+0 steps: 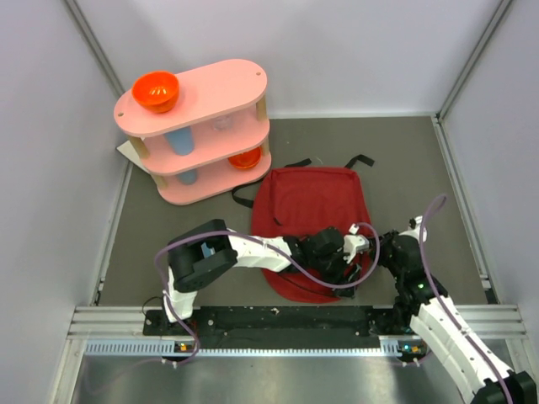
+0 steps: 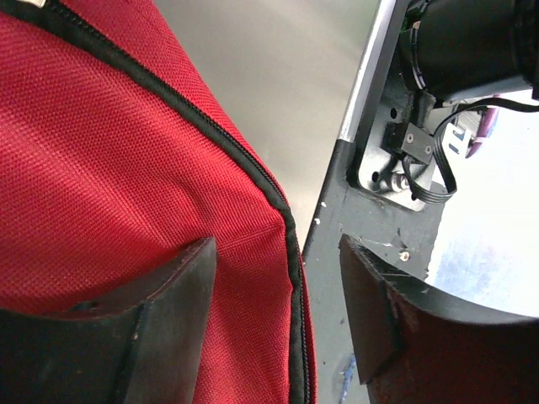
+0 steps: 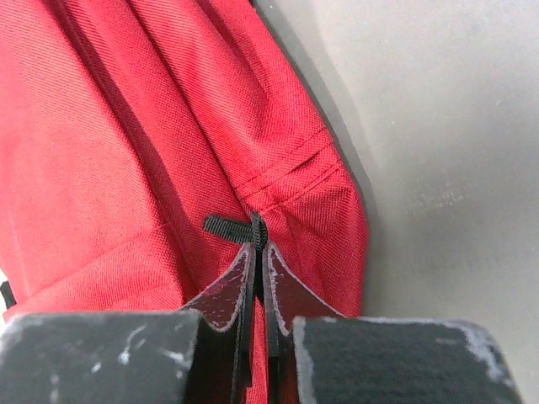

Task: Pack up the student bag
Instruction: Adjust the student bag at the center of the board, then pick up the personal item from the center of the board.

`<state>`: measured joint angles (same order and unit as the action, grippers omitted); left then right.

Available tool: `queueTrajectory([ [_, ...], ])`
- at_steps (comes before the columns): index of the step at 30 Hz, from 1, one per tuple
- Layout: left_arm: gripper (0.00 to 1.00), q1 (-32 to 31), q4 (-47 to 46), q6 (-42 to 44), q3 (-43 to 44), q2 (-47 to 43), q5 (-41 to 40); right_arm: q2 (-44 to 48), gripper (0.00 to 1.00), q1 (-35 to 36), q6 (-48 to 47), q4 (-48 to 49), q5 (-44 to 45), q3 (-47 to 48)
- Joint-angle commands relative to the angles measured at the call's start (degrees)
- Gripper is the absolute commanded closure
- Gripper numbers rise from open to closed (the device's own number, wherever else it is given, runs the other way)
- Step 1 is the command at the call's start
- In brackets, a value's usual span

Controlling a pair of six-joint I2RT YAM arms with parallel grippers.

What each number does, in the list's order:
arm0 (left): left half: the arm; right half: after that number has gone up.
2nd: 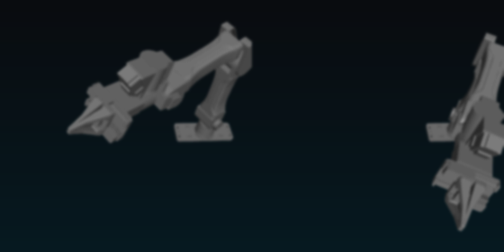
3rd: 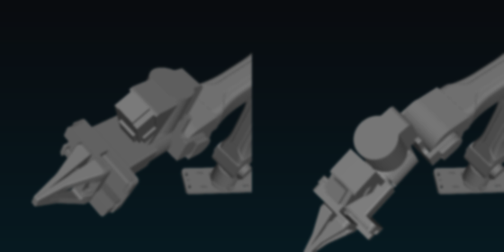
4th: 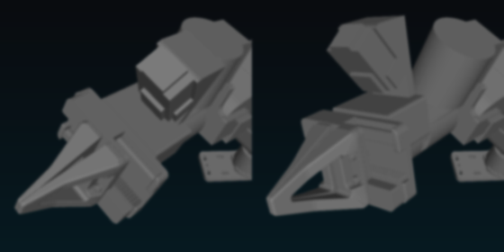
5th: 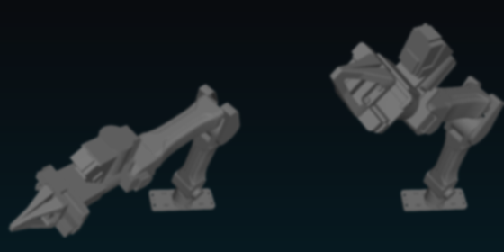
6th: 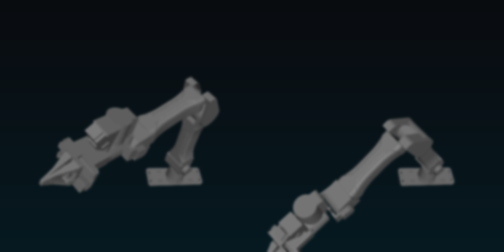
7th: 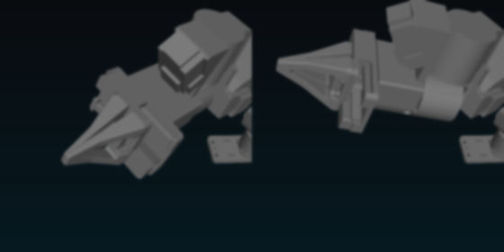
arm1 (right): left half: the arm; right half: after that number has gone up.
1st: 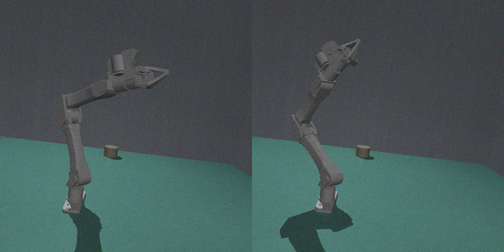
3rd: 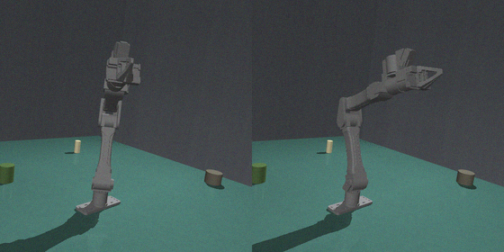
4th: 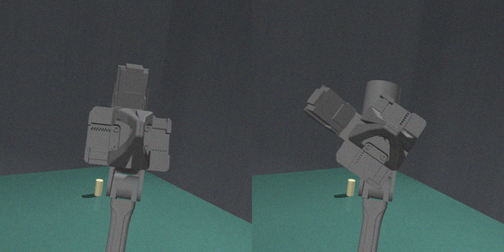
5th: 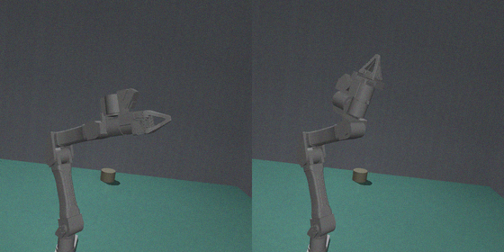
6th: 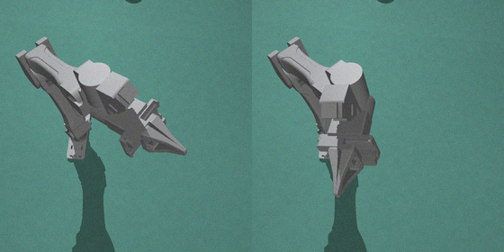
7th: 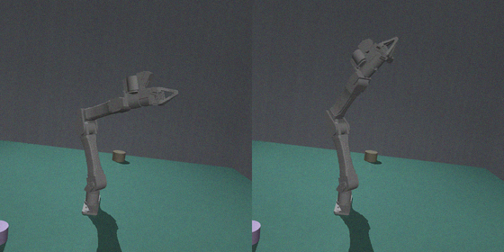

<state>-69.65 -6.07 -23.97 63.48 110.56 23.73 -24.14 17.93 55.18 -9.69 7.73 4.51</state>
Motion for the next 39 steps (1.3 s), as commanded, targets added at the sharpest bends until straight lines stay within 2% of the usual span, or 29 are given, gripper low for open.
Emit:
queueTrajectory([
  [1,0.37,-1.8,-0.2,-0.7,-1.6,3.9,1.9,-1.5,1.0,-0.6,2.2,10.9,3.0,-0.7],
  [8,0.54,-4.5,1.1,0.4,-5.0,7.0,1.0,-10.9,1.0,-0.8,1.7,18.6,4.7,1.5],
  [10,0.56,-5.2,1.0,0.2,-6.0,7.4,0.5,-14.9,1.0,-1.1,1.7,21.4,4.2,2.4],
  [13,0.56,-5.4,0.0,0.1,-7.1,5.9,-0.9,-18.2,1.0,-1.2,1.4,23.4,3.6,3.4],
  [17,0.56,-5.4,0.7,-0.1,-7.9,4.1,-4.1,-16.7,1.0,-1.4,0.6,22.4,5.4,4.0],
  [19,0.47,-5.3,0.8,-0.5,-8.6,1.7,-5.8,-15.2,1.0,-1.4,-0.7,16.9,4.8,6.1],
  [21,0.42,-5.2,2.6,-0.2,-8.6,-2.2,-9.3,-12.3,0.85,-1.4,-2.4,12.7,3.9,7.3],
  [22,0.34,-5.1,4.4,0.1,-7.4,-3.8,-10.7,-10.9,0.75,-1.4,-2.6,6.4,4.3,8.7],
  [23,0.3,-5.1,5.8,0.5,-6.6,-5.4,-12.7,-9.4,0.56,-1.3,-2.9,3.7,5.7,9.2],
  [26,0.17,-4.2,12.0,0.1,-3.5,-12.5,-21.1,-0.8,0.26,-1.4,-4.0,-6.8,9.0,11.8],
  [28,0.14,-2.5,14.7,0.2,-2.8,-18.3,-27.6,4.9,0.23,-1.4,-5.3,-9.2,8.5,13.3],
  [29,0.09,-1.6,15.5,-1.0,-3.1,-20.5,-30.0,6.3,0.23,-1.4,-5.5,-10.1,6.8,13.8],
  [31,0.07,2.7,18.9,-4.0,-4.4,-26.5,-34.3,7.8,0.23,-1.3,-5.6,-9.5,3.6,15.2],
  [32,0.06,7.1,20.3,-5.5,-5.1,-30.2,-35.1,7.4,0.23,-1.4,-6.0,-7.6,-0.8,15.7],
  [34,0.06,12.2,22.9,-8.5,-8.4,-34.5,-35.5,3.2,0.23,-1.3,-6.1,-5.4,-8.9,17.5],
  [35,0.05,17.2,23.0,-8.9,-10.0,-39.1,-35.4,0.6,0.23,-1.4,-6.4,-3.3,-11.6,18.2],
  [37,0.04,21.3,23.1,-9.8,-15.3,-43.9,-38.5,-6.9,0.23,-1.1,-7.0,-0.4,-18.8,20.4],
  [39,0.02,26.4,24.1,-10.6,-19.6,-49.8,-40.2,-11.5,0.23,1.5,-8.3,3.6,-21.3,23.0],
])
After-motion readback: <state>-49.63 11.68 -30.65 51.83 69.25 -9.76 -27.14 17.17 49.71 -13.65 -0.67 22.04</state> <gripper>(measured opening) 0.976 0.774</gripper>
